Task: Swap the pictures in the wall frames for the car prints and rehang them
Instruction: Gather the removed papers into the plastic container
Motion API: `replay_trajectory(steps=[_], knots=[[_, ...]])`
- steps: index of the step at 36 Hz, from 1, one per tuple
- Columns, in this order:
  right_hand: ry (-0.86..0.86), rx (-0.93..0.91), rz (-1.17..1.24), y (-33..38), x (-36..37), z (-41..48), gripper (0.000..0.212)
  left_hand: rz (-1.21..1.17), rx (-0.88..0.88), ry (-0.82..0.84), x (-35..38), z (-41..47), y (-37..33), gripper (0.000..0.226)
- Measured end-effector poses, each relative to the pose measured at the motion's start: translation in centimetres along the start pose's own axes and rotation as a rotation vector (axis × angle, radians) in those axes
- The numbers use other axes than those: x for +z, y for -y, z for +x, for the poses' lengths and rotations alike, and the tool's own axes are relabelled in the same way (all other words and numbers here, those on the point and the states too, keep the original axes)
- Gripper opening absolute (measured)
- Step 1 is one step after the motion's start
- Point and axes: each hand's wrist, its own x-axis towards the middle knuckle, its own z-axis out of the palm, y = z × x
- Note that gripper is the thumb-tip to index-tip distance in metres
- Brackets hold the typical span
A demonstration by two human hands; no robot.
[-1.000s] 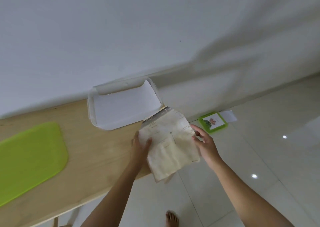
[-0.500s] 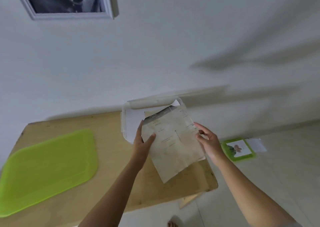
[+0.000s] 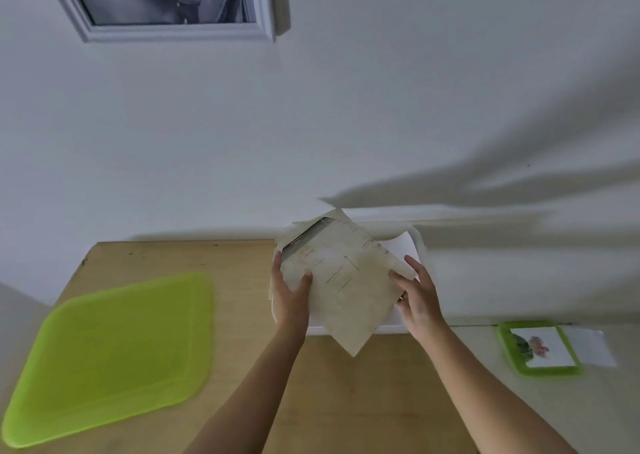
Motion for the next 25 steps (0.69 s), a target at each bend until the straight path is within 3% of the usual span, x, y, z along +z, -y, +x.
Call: replay_trajectory(steps=[6,13,20,25], knots=[[-0.124,-0.052,-0.378,-0.3,-0.1,3.9,0.041,0.216,0.023,-0.013,1.2,0.1,0.0,0.063],[-0.027,-0.119,-0.811,1.2,-0.6,6.9,0.037,0.606,0.049,0.030,0.9,1.7,0.8,0.066],[0.059,-0.165,-1.003,1.4,0.1,8.3,0.044,0.935,0.140,0.245,1.9,2.9,2.5,0.061],[0.077,-0.303,-1.094,1.1,0.3,8.8,0.059,1.004,0.132,0.407,2.3,3.3,3.1,0.053]])
